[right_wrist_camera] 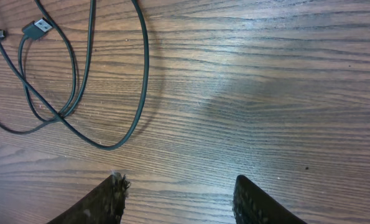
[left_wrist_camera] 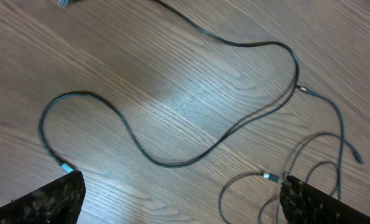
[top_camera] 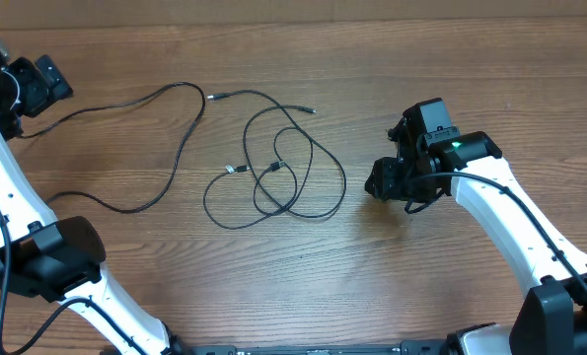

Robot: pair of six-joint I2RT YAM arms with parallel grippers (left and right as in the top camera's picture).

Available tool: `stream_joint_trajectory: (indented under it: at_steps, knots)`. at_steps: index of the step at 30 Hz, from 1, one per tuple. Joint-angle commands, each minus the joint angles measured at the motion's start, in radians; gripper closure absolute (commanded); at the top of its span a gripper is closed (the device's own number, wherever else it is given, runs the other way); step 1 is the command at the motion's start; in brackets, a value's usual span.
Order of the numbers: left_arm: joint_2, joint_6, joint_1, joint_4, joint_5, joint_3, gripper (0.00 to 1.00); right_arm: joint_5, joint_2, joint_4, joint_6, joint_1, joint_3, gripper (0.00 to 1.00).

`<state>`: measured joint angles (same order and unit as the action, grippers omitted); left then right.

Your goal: Untangle cables

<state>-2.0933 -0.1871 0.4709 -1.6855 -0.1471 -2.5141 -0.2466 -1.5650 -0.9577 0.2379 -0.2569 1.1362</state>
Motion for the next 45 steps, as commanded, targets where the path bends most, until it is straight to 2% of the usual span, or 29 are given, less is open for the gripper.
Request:
stream_joint_trajectory:
  at_steps: [1,8,13,16,21,24,29,34,37,45]
  knots:
    - [-0.01,0.055,-0.018,-0.004,-0.073,-0.008,0.0,0.011,-0.003,0.004,-0.004,0.0,0.015,0.46]
    - [0.008,0.079,-0.106,-0.004,-0.073,-0.005,0.01,0.011,-0.003,-0.011,-0.004,0.0,0.015,0.47]
    - [0.076,0.087,-0.191,-0.004,-0.018,0.092,0.01,0.011,-0.003,-0.018,-0.004,0.0,0.013,0.47]
    - [0.148,0.087,-0.238,-0.004,0.004,0.215,0.01,0.011,-0.003,-0.018,-0.004,0.0,0.01,0.45]
    - [0.292,0.083,-0.299,-0.004,-0.008,0.482,0.0,0.01,-0.003,-0.017,-0.003,0.0,0.003,0.38]
    - [0.378,0.082,-0.325,0.011,0.033,0.637,0.0,0.01,-0.003,-0.018,-0.003,0.0,0.002,0.34]
    - [0.473,0.082,-0.329,0.132,0.043,0.838,0.01,0.01,-0.003,-0.017,-0.003,0.0,0.002,0.26]
    - [0.454,0.083,-0.33,0.294,0.047,0.941,0.01,0.01,-0.003,-0.018,-0.003,0.0,0.002,0.15]
    - [0.423,0.087,-0.33,0.427,0.074,0.981,0.0,0.01,-0.003,-0.02,-0.003,0.0,0.002,0.15]
    - [0.267,0.229,-0.354,0.703,0.043,1.007,0.0,0.01,-0.003,-0.034,-0.003,0.0,0.002,0.15]
